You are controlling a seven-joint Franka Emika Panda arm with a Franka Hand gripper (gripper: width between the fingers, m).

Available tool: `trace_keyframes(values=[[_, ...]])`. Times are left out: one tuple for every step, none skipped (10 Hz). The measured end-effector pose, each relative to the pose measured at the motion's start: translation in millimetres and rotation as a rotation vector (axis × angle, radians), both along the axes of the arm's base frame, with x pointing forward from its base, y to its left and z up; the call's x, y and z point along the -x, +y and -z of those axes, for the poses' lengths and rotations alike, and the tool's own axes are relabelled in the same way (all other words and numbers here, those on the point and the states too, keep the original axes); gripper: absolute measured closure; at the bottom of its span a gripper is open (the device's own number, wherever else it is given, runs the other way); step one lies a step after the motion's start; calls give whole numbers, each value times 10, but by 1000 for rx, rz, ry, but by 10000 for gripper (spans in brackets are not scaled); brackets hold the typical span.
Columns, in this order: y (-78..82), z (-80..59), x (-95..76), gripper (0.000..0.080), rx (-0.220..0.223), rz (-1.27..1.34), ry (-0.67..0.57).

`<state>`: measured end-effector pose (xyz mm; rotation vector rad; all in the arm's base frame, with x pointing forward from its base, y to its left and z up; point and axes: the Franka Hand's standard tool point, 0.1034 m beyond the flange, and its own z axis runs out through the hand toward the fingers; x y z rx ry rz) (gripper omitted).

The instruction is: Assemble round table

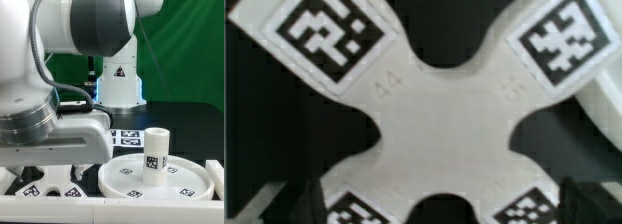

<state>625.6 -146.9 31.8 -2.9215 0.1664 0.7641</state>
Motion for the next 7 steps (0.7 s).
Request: trace_keyframes(values=[[-108, 187, -145, 150, 16, 1, -1], [-108, 187, -145, 156, 16, 1, -1], [-108, 187, -145, 156, 16, 1, -1], [-108, 187, -145, 156, 16, 1, -1], [-108, 187, -145, 156, 16, 1, -1], [-108, 187, -145, 156, 16, 1, -1], [-108, 187, -145, 156, 16, 1, -1]])
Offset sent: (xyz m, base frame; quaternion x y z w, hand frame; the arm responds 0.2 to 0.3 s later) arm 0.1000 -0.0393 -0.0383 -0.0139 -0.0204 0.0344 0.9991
